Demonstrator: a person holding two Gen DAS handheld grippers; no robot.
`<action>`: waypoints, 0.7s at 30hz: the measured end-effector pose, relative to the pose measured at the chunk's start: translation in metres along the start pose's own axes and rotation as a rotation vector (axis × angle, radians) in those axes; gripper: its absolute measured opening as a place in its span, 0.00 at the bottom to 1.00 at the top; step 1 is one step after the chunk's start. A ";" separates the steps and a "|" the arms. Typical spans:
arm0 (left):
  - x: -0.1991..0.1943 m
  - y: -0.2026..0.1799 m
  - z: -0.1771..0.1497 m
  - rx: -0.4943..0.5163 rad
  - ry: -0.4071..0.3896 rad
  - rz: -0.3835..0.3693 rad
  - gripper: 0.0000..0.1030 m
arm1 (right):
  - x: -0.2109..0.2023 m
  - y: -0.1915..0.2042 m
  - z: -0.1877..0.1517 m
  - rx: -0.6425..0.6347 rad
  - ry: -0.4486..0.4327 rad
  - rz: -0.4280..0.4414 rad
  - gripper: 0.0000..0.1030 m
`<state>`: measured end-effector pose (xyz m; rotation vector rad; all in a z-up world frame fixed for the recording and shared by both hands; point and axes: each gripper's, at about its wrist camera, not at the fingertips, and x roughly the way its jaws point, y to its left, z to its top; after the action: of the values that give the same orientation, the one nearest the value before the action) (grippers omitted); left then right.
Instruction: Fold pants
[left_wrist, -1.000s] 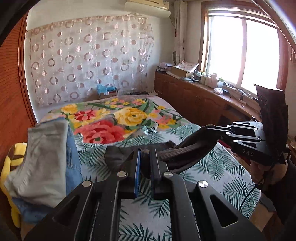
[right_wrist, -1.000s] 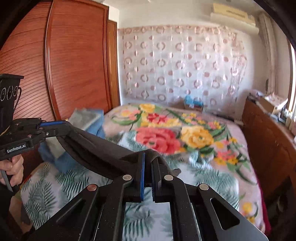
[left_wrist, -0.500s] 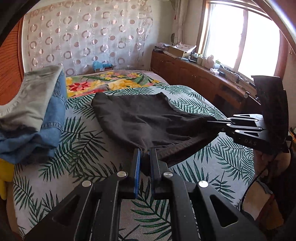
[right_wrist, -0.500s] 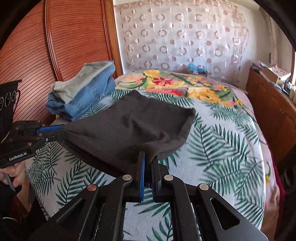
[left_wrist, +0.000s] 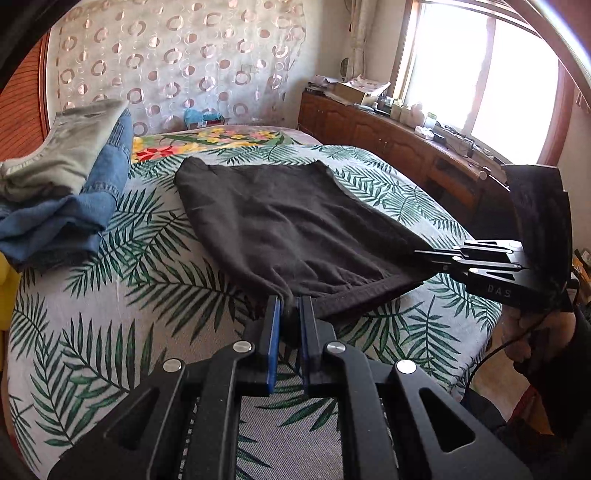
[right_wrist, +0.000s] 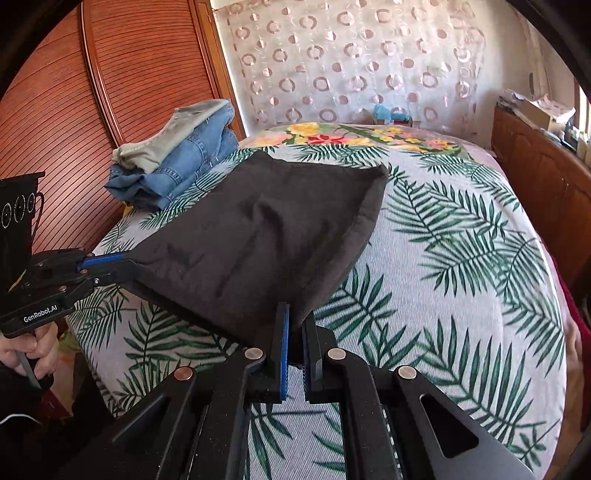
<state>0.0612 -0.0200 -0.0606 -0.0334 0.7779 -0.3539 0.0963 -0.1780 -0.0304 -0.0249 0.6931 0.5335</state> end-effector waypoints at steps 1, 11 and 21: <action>0.003 0.001 -0.002 -0.005 0.010 0.001 0.11 | 0.001 -0.001 -0.001 0.003 0.003 0.000 0.05; 0.015 0.008 -0.018 -0.050 0.052 0.004 0.18 | 0.013 -0.002 -0.004 -0.020 -0.007 -0.046 0.05; 0.010 0.019 -0.012 -0.116 0.012 0.033 0.44 | 0.006 -0.003 -0.015 -0.019 -0.050 -0.054 0.05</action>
<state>0.0655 -0.0044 -0.0791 -0.1277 0.8091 -0.2775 0.0925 -0.1803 -0.0459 -0.0474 0.6374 0.4876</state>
